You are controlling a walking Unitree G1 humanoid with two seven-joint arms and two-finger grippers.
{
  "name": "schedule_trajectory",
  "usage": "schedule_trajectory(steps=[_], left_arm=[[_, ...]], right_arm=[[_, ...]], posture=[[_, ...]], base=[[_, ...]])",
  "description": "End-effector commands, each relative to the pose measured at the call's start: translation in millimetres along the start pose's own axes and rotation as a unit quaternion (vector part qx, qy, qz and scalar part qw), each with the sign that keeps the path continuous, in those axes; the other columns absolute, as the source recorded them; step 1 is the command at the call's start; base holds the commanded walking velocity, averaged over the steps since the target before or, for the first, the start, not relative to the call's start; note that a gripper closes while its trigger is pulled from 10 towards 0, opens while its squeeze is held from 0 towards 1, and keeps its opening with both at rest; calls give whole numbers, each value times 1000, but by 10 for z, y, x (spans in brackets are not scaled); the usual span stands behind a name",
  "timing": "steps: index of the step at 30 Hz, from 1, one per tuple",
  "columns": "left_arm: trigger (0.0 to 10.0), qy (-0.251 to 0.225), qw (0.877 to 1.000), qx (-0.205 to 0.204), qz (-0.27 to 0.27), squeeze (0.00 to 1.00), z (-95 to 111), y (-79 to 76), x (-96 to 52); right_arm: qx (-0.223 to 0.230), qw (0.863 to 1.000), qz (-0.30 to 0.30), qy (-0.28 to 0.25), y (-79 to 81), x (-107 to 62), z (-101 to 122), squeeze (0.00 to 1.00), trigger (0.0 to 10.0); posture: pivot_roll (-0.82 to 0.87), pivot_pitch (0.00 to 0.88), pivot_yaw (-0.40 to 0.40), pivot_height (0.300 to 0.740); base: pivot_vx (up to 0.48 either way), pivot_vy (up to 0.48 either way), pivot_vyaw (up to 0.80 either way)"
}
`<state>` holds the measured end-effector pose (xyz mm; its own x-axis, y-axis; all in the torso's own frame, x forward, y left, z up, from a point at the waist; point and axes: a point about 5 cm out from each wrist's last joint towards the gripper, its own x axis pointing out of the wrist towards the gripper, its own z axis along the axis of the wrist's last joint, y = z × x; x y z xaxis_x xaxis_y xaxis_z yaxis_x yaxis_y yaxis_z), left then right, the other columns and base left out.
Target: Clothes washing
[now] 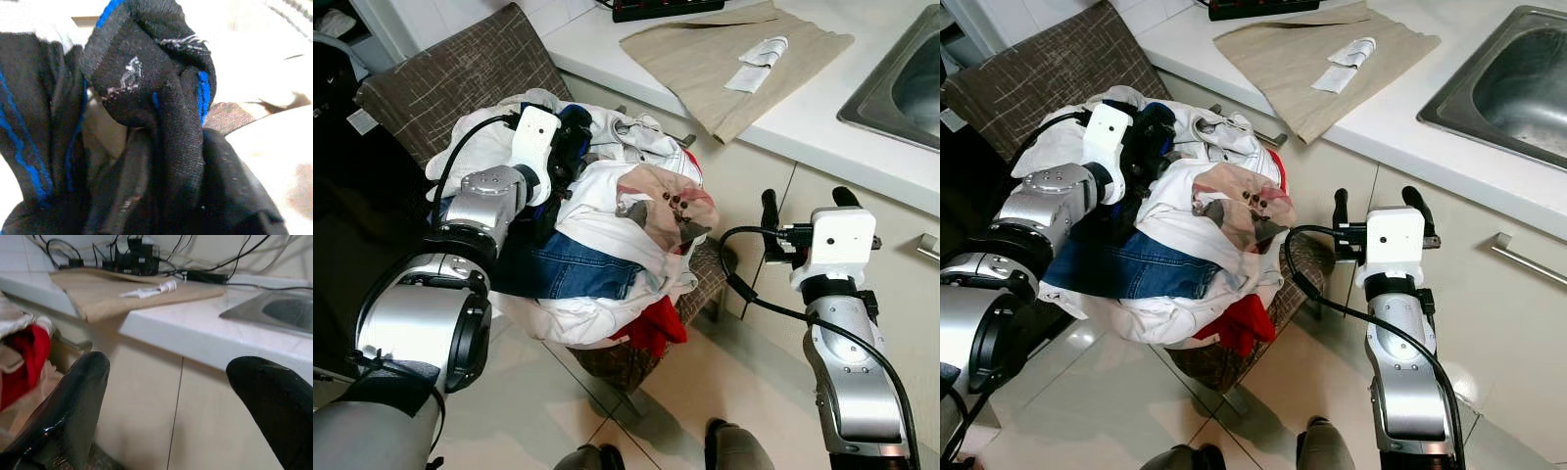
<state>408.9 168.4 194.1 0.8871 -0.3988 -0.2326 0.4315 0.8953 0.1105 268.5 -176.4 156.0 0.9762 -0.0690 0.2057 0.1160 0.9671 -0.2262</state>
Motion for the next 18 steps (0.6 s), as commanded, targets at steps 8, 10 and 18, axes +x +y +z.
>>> schedule_trajectory(steps=[8,10,18], left_arm=[[0,-89,996,5,13,0,373,179,-155],[0,-115,993,5,10,0,484,185,-203],[0,-196,980,29,8,0,765,172,-521]], right_arm=[[14,1000,23,2,104,39,-9,0,10000],[15,1000,27,3,119,46,-12,0,10000],[18,999,46,1,177,129,-22,0,10000]], posture=[[-195,101,146,740],[-195,101,146,740],[-149,73,118,740]], base=[[0,0,0],[0,0,0],[0,0,0]])
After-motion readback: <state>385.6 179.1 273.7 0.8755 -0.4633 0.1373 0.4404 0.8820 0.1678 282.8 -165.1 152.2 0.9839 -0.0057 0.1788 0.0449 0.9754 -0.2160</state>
